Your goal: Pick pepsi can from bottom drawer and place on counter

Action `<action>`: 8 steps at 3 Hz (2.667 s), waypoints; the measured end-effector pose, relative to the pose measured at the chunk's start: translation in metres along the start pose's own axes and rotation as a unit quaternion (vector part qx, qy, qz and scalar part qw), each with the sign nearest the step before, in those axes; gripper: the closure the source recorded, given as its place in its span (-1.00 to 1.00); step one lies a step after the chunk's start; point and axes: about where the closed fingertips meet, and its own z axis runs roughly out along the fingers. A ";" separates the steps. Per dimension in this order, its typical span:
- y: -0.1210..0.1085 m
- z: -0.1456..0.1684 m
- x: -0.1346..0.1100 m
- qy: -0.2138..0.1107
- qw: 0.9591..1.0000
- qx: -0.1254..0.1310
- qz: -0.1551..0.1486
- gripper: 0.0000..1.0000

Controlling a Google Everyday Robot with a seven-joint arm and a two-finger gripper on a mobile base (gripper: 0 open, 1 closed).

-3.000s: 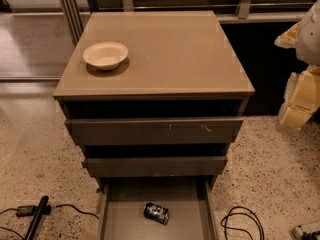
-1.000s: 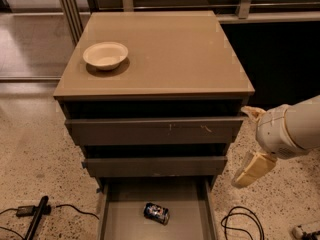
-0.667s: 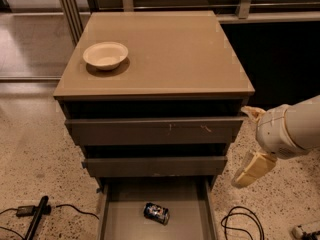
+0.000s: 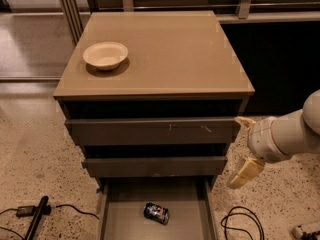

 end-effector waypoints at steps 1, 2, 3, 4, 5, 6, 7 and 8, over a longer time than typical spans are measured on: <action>0.000 0.028 0.029 -0.010 1.000 0.002 0.006 -1.00; 0.003 0.051 0.058 -0.020 1.000 0.013 0.019 -1.00; 0.007 0.075 0.076 -0.043 0.998 0.025 0.031 -1.00; 0.028 0.095 0.065 -0.070 0.997 0.012 0.020 -1.00; 0.059 0.113 0.044 -0.094 0.995 -0.018 0.004 -1.00; 0.059 0.113 0.044 -0.094 0.995 -0.018 0.004 -1.00; 0.070 0.130 0.032 -0.111 0.993 -0.032 -0.006 -1.00; 0.090 0.190 0.026 -0.140 0.988 -0.065 -0.001 -1.00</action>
Offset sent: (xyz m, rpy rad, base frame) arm 0.0065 -0.0467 -0.1158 0.0748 -0.0409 -0.0841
